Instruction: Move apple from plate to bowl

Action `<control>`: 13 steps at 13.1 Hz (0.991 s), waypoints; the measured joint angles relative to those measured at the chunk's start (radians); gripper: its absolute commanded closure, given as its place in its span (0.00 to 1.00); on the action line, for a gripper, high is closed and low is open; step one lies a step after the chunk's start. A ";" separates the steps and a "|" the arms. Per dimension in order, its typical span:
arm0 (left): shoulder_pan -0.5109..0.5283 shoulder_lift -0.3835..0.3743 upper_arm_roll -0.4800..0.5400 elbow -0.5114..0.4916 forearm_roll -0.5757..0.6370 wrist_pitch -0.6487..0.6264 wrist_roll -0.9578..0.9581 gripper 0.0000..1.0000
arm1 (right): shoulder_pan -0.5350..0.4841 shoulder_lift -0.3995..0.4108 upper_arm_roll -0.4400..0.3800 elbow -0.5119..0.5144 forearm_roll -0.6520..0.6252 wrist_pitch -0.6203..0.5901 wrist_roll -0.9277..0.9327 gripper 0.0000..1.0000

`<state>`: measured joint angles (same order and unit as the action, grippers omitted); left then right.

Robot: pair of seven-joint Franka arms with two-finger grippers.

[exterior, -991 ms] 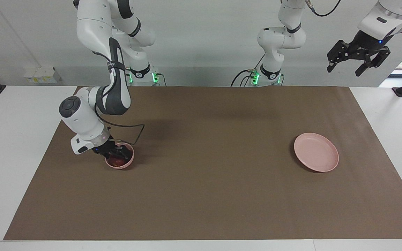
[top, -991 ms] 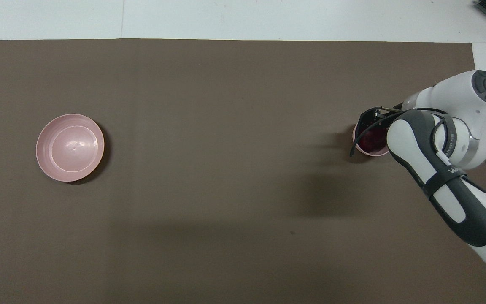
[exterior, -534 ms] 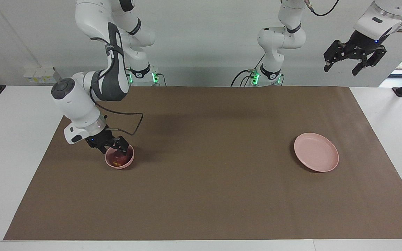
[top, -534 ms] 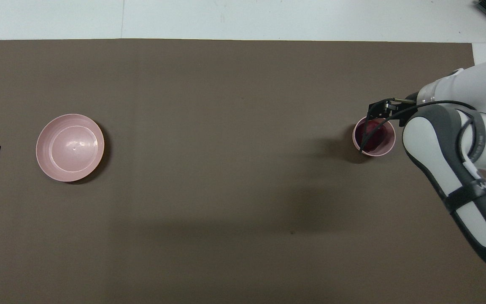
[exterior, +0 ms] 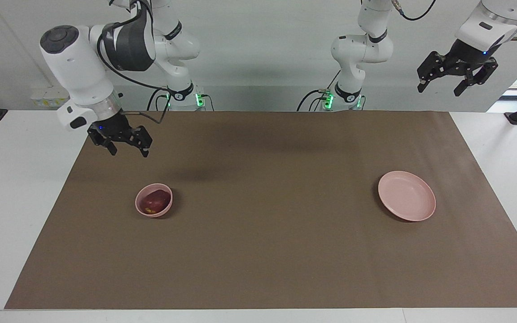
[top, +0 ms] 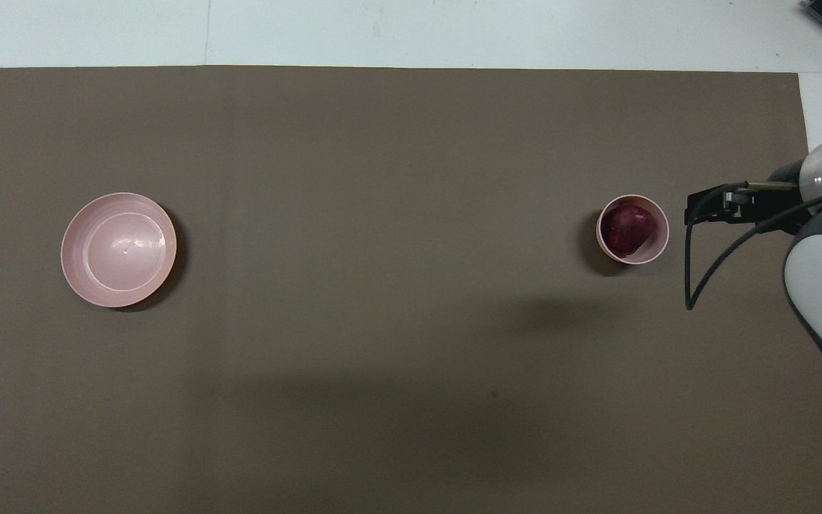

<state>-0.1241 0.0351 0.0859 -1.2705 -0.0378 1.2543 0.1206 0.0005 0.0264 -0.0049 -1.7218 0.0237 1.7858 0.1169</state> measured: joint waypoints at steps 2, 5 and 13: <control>0.000 -0.003 0.002 0.000 0.000 0.000 -0.002 0.00 | 0.048 -0.021 0.005 -0.001 -0.016 -0.021 0.079 0.00; 0.003 -0.008 0.016 -0.002 0.000 0.000 -0.003 0.00 | 0.111 -0.029 0.009 0.011 -0.043 -0.029 0.151 0.00; 0.004 -0.009 0.018 -0.002 0.000 0.000 -0.003 0.00 | 0.068 -0.100 -0.010 0.212 -0.045 -0.345 0.109 0.00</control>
<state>-0.1198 0.0265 0.1041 -1.2730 -0.0378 1.2543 0.1179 0.0681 -0.0735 -0.0145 -1.5098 -0.0211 1.4405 0.2264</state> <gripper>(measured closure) 0.000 0.000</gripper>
